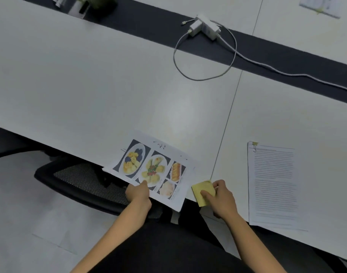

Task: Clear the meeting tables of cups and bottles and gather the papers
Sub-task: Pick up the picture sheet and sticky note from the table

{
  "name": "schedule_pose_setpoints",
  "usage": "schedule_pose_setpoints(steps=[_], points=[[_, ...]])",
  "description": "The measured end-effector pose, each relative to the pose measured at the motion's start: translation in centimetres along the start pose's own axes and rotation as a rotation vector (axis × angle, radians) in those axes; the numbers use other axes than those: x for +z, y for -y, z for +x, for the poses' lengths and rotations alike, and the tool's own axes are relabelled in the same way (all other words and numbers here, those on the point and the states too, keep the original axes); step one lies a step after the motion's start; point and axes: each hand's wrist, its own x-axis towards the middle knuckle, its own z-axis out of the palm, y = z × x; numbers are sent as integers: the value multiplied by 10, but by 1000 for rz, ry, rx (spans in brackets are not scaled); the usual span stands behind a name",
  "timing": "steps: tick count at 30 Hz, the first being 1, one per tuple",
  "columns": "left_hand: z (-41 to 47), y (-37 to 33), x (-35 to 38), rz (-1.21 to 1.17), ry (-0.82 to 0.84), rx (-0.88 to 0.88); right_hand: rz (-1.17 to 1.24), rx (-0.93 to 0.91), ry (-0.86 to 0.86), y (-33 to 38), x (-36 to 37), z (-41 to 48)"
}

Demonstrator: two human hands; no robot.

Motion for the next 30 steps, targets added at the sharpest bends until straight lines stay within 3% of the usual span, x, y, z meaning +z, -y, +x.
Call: schedule_pose_setpoints(steps=[6, 11, 22, 30], points=[[-62, -47, -29, 62, 165, 503, 280, -139, -167, 27, -36, -35], [-106, -82, -77, 42, 101, 871, 524, -336, -185, 64, -53, -63], [-112, -29, -242, -218, -364, 724, 426, -474, 242, 123, 37, -100], [-57, -37, -390, -459, -530, 705, 333, -695, 383, 227, 162, -173]])
